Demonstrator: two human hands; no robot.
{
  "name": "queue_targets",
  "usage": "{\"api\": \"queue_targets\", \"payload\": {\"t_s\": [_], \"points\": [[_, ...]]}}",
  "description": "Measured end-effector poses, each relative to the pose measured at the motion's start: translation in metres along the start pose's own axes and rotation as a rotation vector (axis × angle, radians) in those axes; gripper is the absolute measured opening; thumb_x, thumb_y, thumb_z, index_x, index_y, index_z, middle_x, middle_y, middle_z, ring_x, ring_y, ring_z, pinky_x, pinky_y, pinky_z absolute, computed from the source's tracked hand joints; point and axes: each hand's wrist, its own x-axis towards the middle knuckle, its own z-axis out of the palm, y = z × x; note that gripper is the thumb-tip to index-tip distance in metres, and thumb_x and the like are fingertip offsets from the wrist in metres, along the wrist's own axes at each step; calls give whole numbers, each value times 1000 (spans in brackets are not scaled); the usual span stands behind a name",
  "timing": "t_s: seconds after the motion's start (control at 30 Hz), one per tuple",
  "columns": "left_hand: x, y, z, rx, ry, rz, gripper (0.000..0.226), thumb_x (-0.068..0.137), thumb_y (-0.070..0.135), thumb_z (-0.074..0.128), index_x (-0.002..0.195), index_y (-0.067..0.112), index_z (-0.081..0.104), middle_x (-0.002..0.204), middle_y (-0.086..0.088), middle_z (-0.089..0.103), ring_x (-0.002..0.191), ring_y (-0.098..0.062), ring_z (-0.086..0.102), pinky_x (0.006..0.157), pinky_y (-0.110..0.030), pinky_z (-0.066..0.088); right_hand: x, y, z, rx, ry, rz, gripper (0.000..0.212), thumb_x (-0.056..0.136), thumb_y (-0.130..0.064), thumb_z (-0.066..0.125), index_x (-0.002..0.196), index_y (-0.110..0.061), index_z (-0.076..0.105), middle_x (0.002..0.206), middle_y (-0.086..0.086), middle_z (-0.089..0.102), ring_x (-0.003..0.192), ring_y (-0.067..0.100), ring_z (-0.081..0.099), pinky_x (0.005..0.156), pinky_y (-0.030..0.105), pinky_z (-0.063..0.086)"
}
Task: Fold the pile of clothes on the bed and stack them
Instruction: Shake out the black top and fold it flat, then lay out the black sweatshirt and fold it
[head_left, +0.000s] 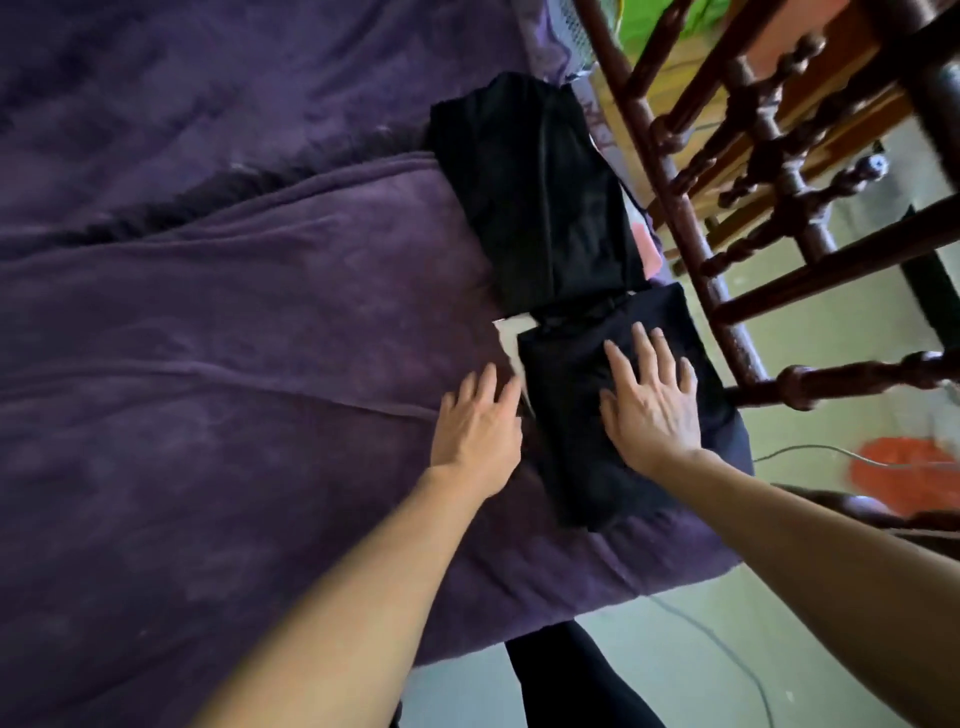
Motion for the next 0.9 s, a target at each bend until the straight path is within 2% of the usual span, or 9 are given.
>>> {"api": "queue_targets", "payload": {"t_s": [0.1,0.2,0.3,0.47,0.6,0.7,0.9], "points": [[-76,-37,-11,-85,-29,-84,28,96,31,42,121,20,51,123,-4,52,116,-27,48,91,-40,38,-28,-62,-21,74,18,-130,49,86,-26,62,133,-13,54,145,16,44,136,35,38,100,48,37],[-161,-93,-14,-145,-61,-190,20,95,28,41,106,19,55,112,-4,60,106,-29,58,83,-39,44,-62,-146,-32,141,-104,-189,31,92,-30,51,119,-17,59,122,6,60,113,30,55,84,39,47],[-252,-160,-12,-165,-36,-311,18,95,28,40,100,19,55,108,-3,63,101,-29,61,79,-38,45,-104,-239,-35,155,-180,-262,22,93,-31,46,106,-18,59,105,5,68,96,33,63,71,36,45],[-397,-270,-20,-170,20,-497,20,96,31,39,102,22,56,107,0,65,101,-25,62,76,-36,46,-183,-394,-37,146,-253,-479,24,95,-34,45,109,-22,61,106,7,70,98,35,63,74,38,47],[-495,-341,-32,-244,138,-666,24,95,28,41,108,21,60,109,-1,68,104,-23,62,82,-34,44,-231,-498,-48,131,-351,-627,23,94,-34,47,109,-27,63,108,4,69,99,33,63,77,35,47],[-551,-379,-40,-299,211,-761,25,95,29,41,109,23,61,108,1,68,103,-21,63,81,-31,45,-250,-562,-56,104,-383,-721,22,93,-34,47,107,-29,63,107,2,69,99,30,63,78,33,47],[-622,-440,-49,-336,273,-893,18,93,28,43,97,19,59,97,-3,67,95,-23,62,78,-34,43,-251,-676,-58,51,-425,-814,24,91,-33,50,111,-28,63,110,4,68,101,29,63,80,32,47]]}}
